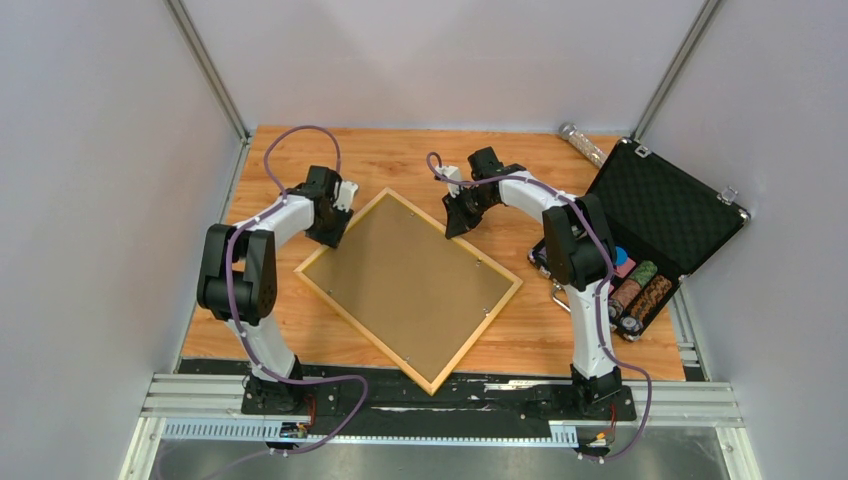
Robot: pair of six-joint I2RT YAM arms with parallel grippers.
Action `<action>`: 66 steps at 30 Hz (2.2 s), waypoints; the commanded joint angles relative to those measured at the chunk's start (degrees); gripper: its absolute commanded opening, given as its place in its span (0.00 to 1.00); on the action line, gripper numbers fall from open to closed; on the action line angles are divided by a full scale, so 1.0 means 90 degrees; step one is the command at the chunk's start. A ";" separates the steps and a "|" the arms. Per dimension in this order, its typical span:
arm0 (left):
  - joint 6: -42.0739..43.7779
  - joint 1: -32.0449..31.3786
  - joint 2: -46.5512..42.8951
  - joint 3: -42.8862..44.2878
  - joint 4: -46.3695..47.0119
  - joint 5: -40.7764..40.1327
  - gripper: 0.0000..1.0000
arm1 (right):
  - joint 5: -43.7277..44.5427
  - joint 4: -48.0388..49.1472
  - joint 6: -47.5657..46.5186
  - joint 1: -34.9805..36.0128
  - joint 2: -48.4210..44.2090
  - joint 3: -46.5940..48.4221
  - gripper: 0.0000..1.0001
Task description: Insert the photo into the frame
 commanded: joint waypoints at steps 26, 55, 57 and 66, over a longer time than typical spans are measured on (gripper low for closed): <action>-0.0859 0.0506 0.0647 -0.0143 0.0628 0.0627 0.00 | 0.0867 -0.0800 -0.0398 -0.0137 0.0608 -0.0374 0.02; 0.0445 -0.0289 0.0416 -0.0753 0.0689 -0.1058 0.00 | 0.0867 -0.0803 -0.0411 -0.0134 0.0596 -0.0349 0.02; 0.0498 -0.0372 0.0425 -0.0763 0.0689 -0.1147 0.00 | 0.0867 -0.0804 -0.0410 -0.0137 0.0601 -0.0355 0.02; 0.0729 -0.0678 0.0231 -0.1126 0.1105 -0.1539 0.00 | 0.0867 -0.0801 -0.0402 -0.0132 0.0620 -0.0346 0.02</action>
